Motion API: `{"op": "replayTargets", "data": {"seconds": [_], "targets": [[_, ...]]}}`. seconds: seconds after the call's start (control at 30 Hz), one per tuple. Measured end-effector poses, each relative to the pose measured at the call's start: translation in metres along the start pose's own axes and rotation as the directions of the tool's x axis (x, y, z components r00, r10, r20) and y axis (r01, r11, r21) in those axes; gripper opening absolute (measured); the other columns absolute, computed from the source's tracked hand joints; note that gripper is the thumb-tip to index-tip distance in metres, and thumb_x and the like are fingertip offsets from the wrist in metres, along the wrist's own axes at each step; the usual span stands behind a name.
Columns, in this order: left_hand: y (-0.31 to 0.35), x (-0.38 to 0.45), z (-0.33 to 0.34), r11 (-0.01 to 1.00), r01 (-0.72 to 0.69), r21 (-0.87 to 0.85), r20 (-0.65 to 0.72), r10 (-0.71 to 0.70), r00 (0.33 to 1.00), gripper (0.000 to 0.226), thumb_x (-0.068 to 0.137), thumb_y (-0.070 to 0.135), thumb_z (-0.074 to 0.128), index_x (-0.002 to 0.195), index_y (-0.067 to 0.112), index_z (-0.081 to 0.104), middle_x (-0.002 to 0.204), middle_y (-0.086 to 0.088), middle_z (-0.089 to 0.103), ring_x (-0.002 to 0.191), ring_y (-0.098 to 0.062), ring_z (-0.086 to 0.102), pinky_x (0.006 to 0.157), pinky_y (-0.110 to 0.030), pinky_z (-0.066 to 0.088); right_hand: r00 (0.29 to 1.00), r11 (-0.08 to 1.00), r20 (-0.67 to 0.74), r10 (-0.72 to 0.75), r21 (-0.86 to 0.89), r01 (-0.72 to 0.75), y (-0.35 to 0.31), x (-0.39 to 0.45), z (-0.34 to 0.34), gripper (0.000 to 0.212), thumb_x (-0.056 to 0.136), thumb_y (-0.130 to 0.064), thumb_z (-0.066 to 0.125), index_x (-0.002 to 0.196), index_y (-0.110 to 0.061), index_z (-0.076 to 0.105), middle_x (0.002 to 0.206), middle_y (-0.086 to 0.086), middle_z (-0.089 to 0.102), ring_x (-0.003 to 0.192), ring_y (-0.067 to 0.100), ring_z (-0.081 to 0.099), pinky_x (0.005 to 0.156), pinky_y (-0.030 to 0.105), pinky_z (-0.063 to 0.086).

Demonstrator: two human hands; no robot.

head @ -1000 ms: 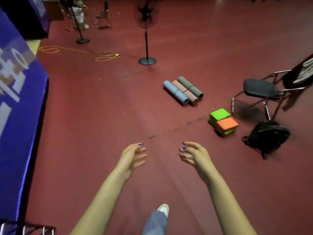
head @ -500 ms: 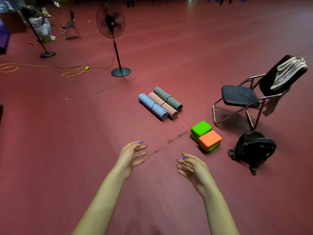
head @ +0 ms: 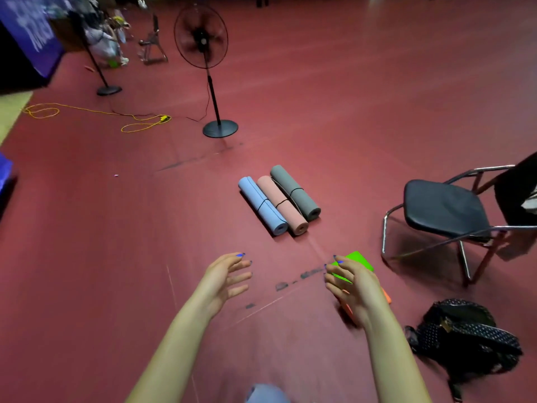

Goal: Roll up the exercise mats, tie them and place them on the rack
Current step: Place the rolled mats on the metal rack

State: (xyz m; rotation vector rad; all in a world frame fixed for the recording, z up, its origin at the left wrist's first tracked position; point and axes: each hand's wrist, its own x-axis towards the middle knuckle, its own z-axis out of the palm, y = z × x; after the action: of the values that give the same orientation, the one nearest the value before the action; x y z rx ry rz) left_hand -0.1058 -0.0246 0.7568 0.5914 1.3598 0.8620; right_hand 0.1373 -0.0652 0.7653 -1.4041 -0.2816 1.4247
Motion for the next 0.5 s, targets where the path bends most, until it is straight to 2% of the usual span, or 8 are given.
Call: {"op": "replayTargets", "data": {"seconds": [0.1, 0.23, 0.37, 0.5], "targets": [[0.021, 0.04, 0.023, 0.999, 0.01, -0.036, -0.044, -0.011, 0.999, 0.009, 0.094, 0.021, 0.055, 0.1, 0.021, 0.06, 0.101, -0.003, 0.069, 0.086, -0.024, 0.065, 0.075, -0.036, 0.05, 0.999, 0.999, 0.039, 0.037, -0.028, -0.036, -0.034, 0.055, 0.01, 0.015, 0.093, -0.006, 0.047, 0.091, -0.013, 0.06, 0.082, 0.011, 0.064, 0.072, 0.025, 0.058, 0.071, 0.034, 0.049], [0.054, 0.116, 0.041, 0.996, 0.022, -0.085, -0.137, -0.033, 0.99, 0.008, 0.094, 0.02, 0.054, 0.1, 0.02, 0.059, 0.101, -0.003, 0.068, 0.086, -0.025, 0.064, 0.075, -0.036, 0.049, 0.984, 0.987, 0.101, 0.145, -0.088, -0.137, -0.064, 0.147, 0.041, 0.017, 0.094, -0.007, 0.043, 0.092, -0.013, 0.06, 0.084, 0.012, 0.064, 0.072, 0.024, 0.059, 0.066, 0.032, 0.048], [0.104, 0.211, 0.052, 0.993, 0.02, -0.117, -0.188, -0.042, 0.981, 0.007, 0.094, 0.02, 0.054, 0.099, 0.02, 0.059, 0.102, -0.004, 0.068, 0.086, -0.024, 0.064, 0.078, -0.036, 0.049, 0.977, 0.975, 0.13, 0.168, -0.169, -0.145, -0.108, 0.248, 0.086, 0.014, 0.094, -0.01, 0.046, 0.091, -0.012, 0.059, 0.085, 0.011, 0.064, 0.073, 0.024, 0.061, 0.068, 0.033, 0.051], [0.171, 0.296, 0.073, 0.991, -0.004, -0.136, -0.21, -0.025, 0.977, 0.006, 0.094, 0.02, 0.053, 0.096, 0.021, 0.059, 0.101, -0.003, 0.067, 0.087, -0.022, 0.063, 0.077, -0.036, 0.049, 0.974, 0.963, 0.143, 0.175, -0.232, -0.139, -0.172, 0.333, 0.135, 0.011, 0.093, -0.01, 0.049, 0.094, -0.011, 0.06, 0.085, 0.01, 0.065, 0.071, 0.022, 0.06, 0.058, 0.027, 0.054]]}}
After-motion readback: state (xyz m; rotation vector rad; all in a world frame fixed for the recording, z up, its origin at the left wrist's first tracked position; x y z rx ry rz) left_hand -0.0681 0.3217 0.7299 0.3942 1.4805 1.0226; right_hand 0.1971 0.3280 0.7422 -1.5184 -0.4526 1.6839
